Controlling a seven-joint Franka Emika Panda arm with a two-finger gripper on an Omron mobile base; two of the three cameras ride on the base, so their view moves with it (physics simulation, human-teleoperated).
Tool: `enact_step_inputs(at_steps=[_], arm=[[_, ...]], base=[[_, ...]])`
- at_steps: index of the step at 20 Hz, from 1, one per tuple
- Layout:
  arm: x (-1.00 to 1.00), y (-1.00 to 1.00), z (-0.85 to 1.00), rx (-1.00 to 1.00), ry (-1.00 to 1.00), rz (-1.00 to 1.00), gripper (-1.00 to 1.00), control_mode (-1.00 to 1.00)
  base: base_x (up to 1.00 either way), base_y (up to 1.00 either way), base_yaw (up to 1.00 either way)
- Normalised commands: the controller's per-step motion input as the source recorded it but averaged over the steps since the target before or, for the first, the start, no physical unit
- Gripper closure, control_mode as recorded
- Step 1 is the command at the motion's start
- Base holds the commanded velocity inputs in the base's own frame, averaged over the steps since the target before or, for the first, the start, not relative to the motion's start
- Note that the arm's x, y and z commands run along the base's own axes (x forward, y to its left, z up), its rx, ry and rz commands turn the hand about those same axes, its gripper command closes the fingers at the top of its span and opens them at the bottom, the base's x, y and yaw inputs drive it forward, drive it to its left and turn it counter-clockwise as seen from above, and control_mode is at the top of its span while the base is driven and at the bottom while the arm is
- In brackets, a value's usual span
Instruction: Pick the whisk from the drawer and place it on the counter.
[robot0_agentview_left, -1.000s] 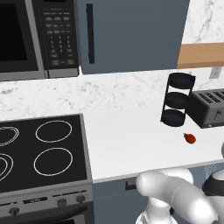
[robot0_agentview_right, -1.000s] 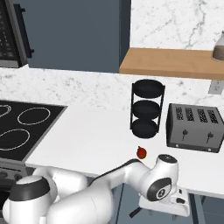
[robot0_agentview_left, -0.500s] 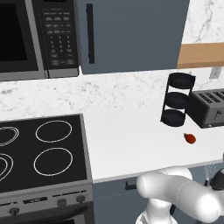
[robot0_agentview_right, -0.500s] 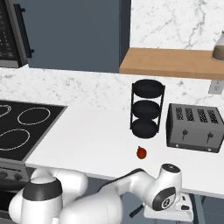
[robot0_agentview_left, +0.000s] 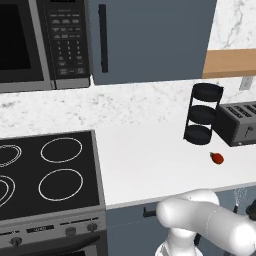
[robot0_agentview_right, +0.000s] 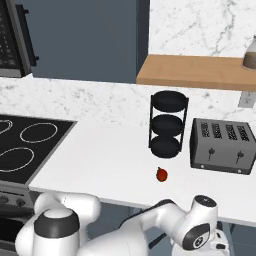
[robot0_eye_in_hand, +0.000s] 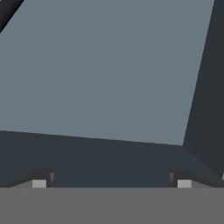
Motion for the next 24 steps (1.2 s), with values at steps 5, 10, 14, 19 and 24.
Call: enact_step_inputs(at_steps=[5, 10, 14, 19, 24], arm=[[-0.59, -0.18, -0.14, 0.02, 0.00, 0.00, -1.00, -1.00], [-0.95, -0.27, -0.20, 0.00, 0.13, -0.01, -1.00, -1.00], [-0.96, -0.50, 0.18, -0.01, 0.23, -0.01, -1.00, -1.00], [-0.02, 0.76, 1.00, 0.01, -0.31, 0.00, -1.00, -1.00], [-0.02, 0.97, 0.84, 0.12, -0.43, -0.01, -1.00, -1.00]], base=[[0.00, 0.00, 0.00], [0.00, 0.00, 0.00], [0.00, 0.00, 0.00], [0.00, 0.00, 0.00], [0.00, 0.00, 0.00]])
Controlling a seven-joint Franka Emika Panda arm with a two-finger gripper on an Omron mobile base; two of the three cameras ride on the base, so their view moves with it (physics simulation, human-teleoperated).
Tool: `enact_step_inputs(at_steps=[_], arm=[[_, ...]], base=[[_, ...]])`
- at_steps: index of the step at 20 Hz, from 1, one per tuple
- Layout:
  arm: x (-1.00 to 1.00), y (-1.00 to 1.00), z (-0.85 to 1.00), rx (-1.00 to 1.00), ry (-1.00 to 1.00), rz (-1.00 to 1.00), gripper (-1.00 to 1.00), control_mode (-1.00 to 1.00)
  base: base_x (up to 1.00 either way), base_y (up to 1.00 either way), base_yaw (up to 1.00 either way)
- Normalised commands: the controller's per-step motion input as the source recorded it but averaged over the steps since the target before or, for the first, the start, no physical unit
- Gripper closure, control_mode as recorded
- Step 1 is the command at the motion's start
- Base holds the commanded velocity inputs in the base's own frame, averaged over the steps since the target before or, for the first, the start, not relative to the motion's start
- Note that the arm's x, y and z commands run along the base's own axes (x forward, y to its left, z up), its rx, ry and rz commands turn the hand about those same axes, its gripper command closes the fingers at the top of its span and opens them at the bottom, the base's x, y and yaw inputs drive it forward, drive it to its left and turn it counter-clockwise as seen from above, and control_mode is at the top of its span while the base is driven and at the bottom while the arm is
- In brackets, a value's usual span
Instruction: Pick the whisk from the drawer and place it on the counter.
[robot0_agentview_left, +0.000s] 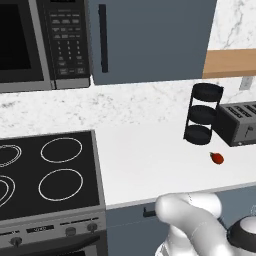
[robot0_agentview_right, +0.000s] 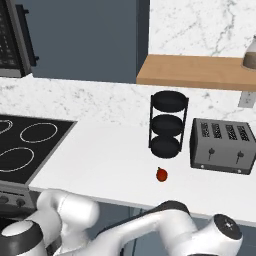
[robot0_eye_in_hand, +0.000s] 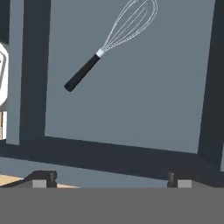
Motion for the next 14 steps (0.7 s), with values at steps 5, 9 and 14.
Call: enact_step_inputs(at_steps=[5, 9, 14], arm=[[-0.05, 1.00, 0.18, -0.06, 0.06, -0.28, -1.00, -1.00], [0.25, 0.97, 0.30, -0.25, 0.41, -0.32, -1.00, -1.00], [0.46, 0.45, 0.12, 0.00, 0.30, -0.10, -1.00, -1.00]], base=[[0.00, 0.00, 0.00], [0.00, 0.00, 0.00], [0.00, 0.00, 0.00]])
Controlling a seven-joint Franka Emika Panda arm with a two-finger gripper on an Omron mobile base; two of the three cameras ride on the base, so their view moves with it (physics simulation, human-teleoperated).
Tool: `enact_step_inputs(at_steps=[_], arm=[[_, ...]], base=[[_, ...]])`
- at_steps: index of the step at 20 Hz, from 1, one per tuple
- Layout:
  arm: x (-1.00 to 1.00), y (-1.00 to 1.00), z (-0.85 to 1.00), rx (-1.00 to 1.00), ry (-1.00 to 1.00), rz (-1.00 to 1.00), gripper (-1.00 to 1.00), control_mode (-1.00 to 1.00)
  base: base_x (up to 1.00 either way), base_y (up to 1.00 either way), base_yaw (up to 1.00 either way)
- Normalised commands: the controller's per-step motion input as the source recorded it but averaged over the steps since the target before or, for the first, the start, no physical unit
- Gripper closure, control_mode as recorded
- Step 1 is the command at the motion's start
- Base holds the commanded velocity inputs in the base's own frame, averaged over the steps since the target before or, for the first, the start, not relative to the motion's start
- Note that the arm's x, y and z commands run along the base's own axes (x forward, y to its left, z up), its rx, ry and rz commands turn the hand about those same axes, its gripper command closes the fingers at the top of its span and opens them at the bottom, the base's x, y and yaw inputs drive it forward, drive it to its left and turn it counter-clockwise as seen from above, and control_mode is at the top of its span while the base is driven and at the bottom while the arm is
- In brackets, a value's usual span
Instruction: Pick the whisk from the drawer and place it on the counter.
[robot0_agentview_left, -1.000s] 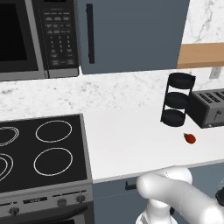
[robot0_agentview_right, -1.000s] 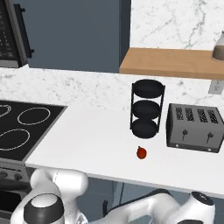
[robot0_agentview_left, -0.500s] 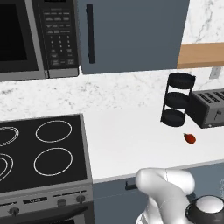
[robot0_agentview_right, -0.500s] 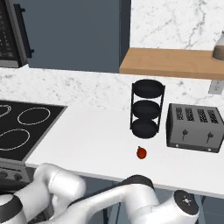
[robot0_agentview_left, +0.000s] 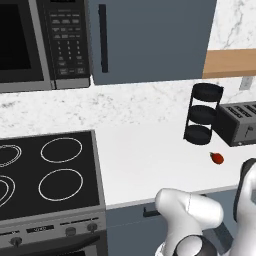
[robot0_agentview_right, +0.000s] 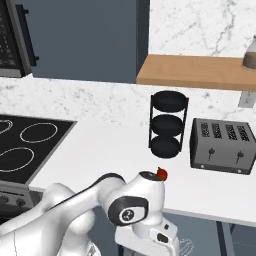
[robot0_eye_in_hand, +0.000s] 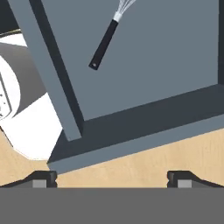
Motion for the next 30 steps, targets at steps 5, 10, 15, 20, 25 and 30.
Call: enact_step_inputs(at_steps=[5, 10, 15, 20, 25, 30], arm=[[0.40, 0.01, -0.07, 0.34, -0.15, 0.10, -1.00, -1.00], [0.69, -0.07, -0.12, 0.18, -0.01, 0.13, -1.00, -1.00], [0.59, 0.04, -0.68, 0.00, -0.03, 0.02, -1.00, -1.00], [0.41, -0.44, -0.93, 0.07, -0.08, 0.01, -1.00, -1.00], [0.35, -0.47, -0.70, 0.01, 0.02, 0.00, -1.00, -1.00], [0.01, -0.57, -0.09, 0.00, 0.15, -0.10, -1.00, -1.00]], base=[[0.00, 0.00, 0.00], [0.00, 0.00, 0.00], [0.00, 0.00, 0.00], [0.00, 0.00, 0.00], [0.00, 0.00, 0.00], [0.00, 0.00, 0.00]])
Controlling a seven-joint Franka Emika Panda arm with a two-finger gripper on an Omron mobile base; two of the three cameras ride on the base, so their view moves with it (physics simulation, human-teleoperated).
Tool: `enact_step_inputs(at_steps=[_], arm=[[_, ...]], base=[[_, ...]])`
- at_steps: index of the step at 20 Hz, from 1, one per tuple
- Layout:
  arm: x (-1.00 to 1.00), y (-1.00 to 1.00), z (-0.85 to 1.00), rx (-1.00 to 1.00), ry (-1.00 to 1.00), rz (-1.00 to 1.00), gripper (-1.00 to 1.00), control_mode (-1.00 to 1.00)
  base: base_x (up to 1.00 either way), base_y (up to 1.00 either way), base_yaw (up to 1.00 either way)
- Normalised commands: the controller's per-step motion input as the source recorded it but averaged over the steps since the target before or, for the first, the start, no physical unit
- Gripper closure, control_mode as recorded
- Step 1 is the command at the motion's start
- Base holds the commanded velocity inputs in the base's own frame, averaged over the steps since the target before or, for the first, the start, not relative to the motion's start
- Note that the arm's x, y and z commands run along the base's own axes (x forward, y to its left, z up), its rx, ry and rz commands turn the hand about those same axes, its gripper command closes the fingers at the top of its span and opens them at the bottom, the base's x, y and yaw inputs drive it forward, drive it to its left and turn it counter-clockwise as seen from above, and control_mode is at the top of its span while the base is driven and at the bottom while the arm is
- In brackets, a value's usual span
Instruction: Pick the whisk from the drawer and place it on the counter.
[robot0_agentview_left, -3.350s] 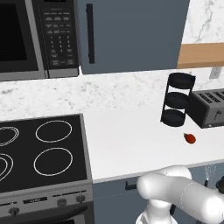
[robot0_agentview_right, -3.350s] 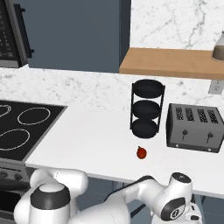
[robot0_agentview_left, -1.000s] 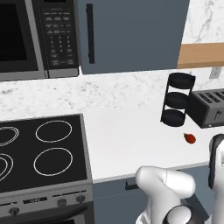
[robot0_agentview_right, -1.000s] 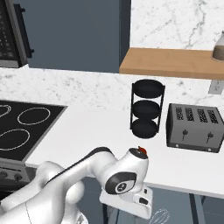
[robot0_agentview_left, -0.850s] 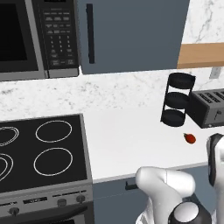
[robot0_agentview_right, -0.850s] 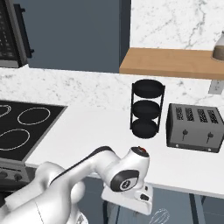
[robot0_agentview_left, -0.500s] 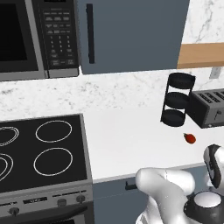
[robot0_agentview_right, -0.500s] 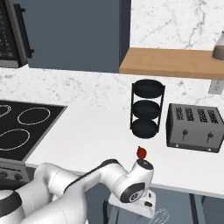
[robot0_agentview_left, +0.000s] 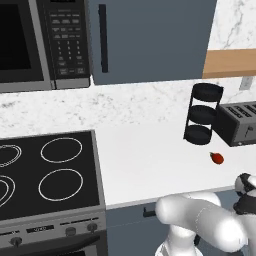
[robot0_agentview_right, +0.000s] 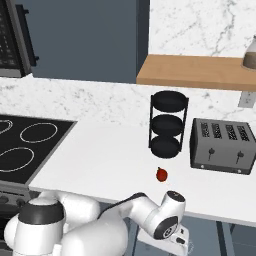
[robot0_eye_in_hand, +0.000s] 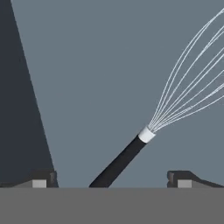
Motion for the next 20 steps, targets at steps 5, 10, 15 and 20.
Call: enact_step_inputs(at_steps=[5, 10, 15, 20], arm=[[0.01, -0.40, -0.23, 0.00, 0.07, -0.11, -1.00, -1.00], [0.02, -0.01, -0.64, 0.00, 0.00, 0.00, -1.00, -1.00], [0.00, -0.12, -0.68, 0.00, 0.02, 0.00, -1.00, -1.00], [0.00, 0.00, -0.73, 0.00, 0.01, 0.00, 1.00, -1.00]], base=[[0.00, 0.00, 0.00], [0.00, 0.00, 0.00], [0.00, 0.00, 0.00], [0.00, 0.00, 0.00]])
